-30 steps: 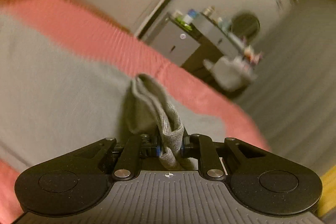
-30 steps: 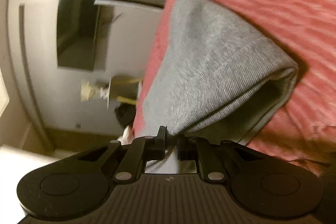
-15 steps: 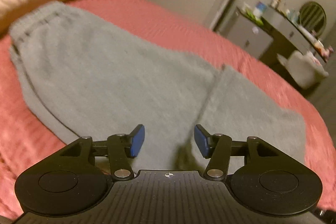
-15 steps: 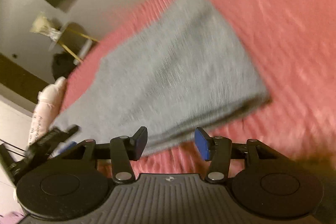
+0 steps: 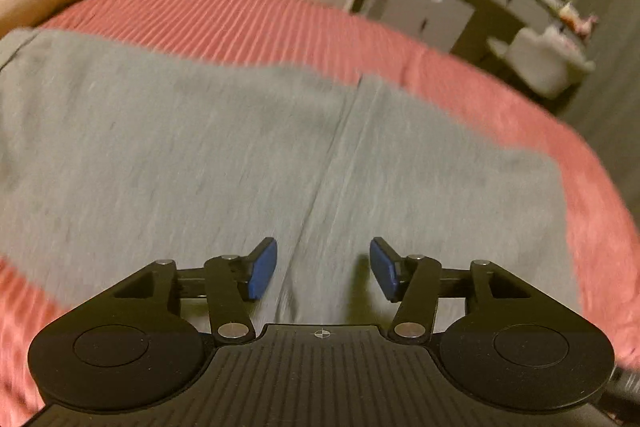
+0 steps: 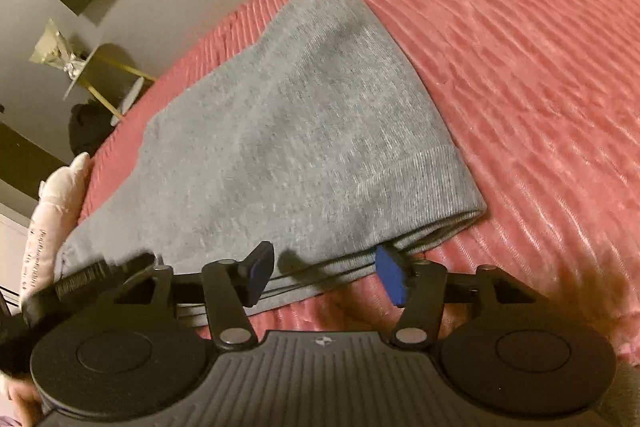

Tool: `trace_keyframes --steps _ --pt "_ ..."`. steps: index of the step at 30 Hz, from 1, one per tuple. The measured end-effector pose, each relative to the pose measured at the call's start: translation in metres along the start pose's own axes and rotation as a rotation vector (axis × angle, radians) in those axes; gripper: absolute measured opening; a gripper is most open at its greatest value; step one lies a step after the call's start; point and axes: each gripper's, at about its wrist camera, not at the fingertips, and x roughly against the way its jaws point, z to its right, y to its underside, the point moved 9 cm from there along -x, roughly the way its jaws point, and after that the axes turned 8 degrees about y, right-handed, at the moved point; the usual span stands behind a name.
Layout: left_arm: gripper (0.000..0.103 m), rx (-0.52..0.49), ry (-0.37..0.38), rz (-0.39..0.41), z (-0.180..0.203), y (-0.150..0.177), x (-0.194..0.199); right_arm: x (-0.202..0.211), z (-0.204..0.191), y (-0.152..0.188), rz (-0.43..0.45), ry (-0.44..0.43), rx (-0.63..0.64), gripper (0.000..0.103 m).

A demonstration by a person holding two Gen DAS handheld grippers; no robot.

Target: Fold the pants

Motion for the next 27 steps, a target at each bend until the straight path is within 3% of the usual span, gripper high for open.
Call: trace_keyframes --steps 3,8,11,12,13,15,16,22,26,27 --pt "0.066 -0.019 0.017 -0.008 -0.002 -0.023 -0.016 0.003 0.001 0.001 0.006 -0.016 -0.021 0.059" --pt "0.062 -0.063 -0.010 -0.086 0.003 -0.036 -0.057 0.006 -0.002 -0.008 0.108 -0.012 -0.031 0.059" --pt "0.061 -0.102 -0.023 -0.091 0.006 -0.040 -0.074 0.008 -0.005 -0.018 0.170 -0.017 -0.020 0.059" --pt "0.052 -0.121 -0.017 -0.085 0.010 -0.041 -0.077 0.008 -0.006 -0.022 0.186 -0.022 -0.015 0.059" --pt "0.036 -0.142 0.002 -0.081 0.017 -0.043 -0.081 0.007 -0.007 -0.026 0.207 -0.025 -0.012 0.059" --pt "0.031 -0.174 0.005 -0.078 0.022 -0.047 -0.085 0.003 -0.007 -0.031 0.231 -0.014 -0.002 0.059" --pt "0.020 -0.189 -0.002 -0.073 0.024 -0.048 -0.086 -0.001 -0.008 -0.032 0.232 0.002 0.009 0.059" --pt "0.015 -0.221 0.001 -0.042 0.022 -0.054 -0.075 -0.010 -0.016 -0.034 0.232 0.046 0.071 0.059" --pt "0.012 -0.211 0.000 -0.024 0.016 -0.057 -0.066 0.007 -0.014 -0.035 0.252 -0.024 0.022 0.059" --pt "0.006 -0.207 -0.009 -0.021 0.013 -0.057 -0.064 0.011 -0.013 -0.036 0.265 -0.045 0.007 0.059"
